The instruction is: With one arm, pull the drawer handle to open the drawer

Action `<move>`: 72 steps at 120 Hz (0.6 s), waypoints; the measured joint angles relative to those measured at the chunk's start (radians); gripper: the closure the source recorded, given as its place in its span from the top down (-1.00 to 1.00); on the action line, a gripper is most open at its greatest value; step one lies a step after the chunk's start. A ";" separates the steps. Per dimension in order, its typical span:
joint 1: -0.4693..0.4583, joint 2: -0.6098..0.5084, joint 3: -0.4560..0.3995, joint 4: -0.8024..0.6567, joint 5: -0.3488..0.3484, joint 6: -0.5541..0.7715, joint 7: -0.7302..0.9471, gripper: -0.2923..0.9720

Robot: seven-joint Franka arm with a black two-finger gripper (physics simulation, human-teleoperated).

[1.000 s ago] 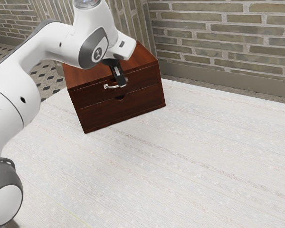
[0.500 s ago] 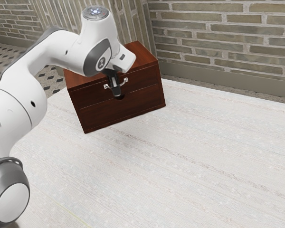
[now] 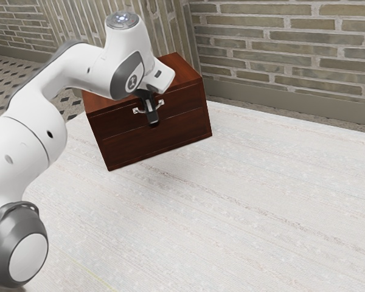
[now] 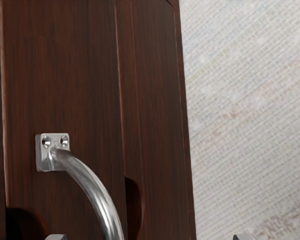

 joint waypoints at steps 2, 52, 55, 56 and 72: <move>0.000 0.000 0.000 0.000 -0.003 0.000 0.000 0.07; 0.001 0.004 0.001 -0.013 -0.044 0.004 -0.001 -0.16; 0.000 0.000 0.001 -0.016 -0.045 0.004 -0.001 -0.19; 0.000 -0.002 0.001 -0.017 -0.045 0.004 -0.001 -0.20; -0.001 -0.030 0.000 -0.053 -0.047 0.004 -0.003 -0.27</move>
